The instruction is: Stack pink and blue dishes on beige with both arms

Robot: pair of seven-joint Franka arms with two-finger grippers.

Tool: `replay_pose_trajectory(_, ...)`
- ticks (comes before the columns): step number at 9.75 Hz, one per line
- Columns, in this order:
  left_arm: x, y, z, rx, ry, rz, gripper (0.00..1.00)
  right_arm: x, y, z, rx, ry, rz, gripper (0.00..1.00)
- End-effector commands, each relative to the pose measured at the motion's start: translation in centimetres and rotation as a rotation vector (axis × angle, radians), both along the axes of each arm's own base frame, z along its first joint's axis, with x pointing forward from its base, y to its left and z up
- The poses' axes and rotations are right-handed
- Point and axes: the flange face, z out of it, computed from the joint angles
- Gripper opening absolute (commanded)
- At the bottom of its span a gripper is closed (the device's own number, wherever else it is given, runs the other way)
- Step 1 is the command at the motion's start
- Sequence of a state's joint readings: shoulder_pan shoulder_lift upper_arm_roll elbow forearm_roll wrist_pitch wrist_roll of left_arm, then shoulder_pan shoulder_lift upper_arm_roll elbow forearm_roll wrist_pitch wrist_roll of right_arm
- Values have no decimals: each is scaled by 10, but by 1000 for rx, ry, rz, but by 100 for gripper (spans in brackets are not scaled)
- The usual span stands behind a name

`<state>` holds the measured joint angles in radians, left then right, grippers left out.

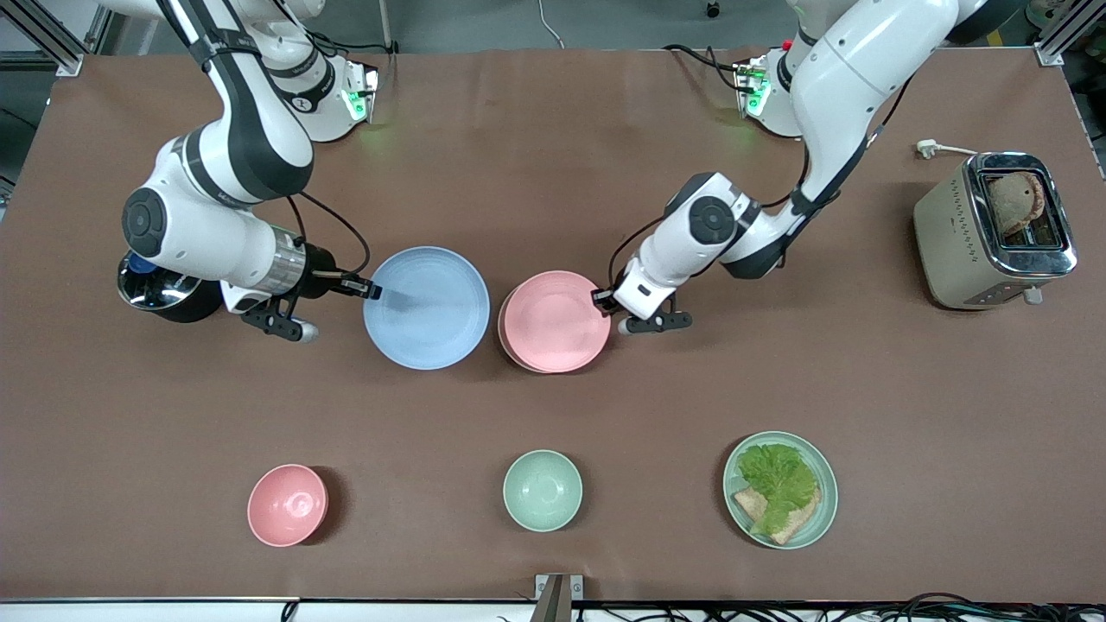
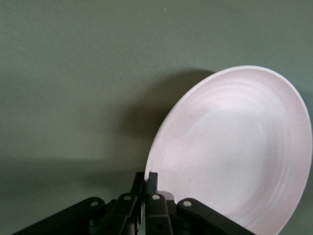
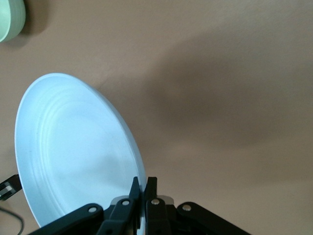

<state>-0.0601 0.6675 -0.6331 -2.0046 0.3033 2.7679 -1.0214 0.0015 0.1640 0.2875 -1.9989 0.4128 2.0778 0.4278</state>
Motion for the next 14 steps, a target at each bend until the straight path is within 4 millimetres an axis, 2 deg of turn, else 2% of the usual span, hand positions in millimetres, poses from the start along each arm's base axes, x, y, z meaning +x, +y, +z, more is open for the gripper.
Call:
replay_pose_trajectory(1,-13,-16,-16,0,16,10,13,-10,12,2,28,3,-22,2)
replay_pose_trajectory(2,-10,-16,-10,-4,9,26,35,-14,24,-9,37,1,-33,2)
replay_pose_trajectory(3,-1,-16,1,-7,-14,35,88,-21,46,-23,36,-15,-49,2)
replay_pose_trajectory(4,0,-11,17,16,-42,26,100,-23,63,-36,43,-16,-61,2)
replay_pose_trajectory(7,18,23,63,198,-86,-23,100,-26,96,-73,67,-27,-74,2)
replay_pose_trajectory(10,37,82,127,419,-119,-149,100,-34,138,-126,88,-94,-128,3)
replay_pose_trajectory(11,48,114,154,437,-106,-172,100,-38,147,-137,92,-109,-131,3)
replay_pose_trajectory(12,55,143,189,426,-106,-209,100,-40,150,-139,92,-109,-126,4)
replay_pose_trajectory(14,64,219,268,395,-92,-264,100,-48,162,-139,92,-100,-122,4)
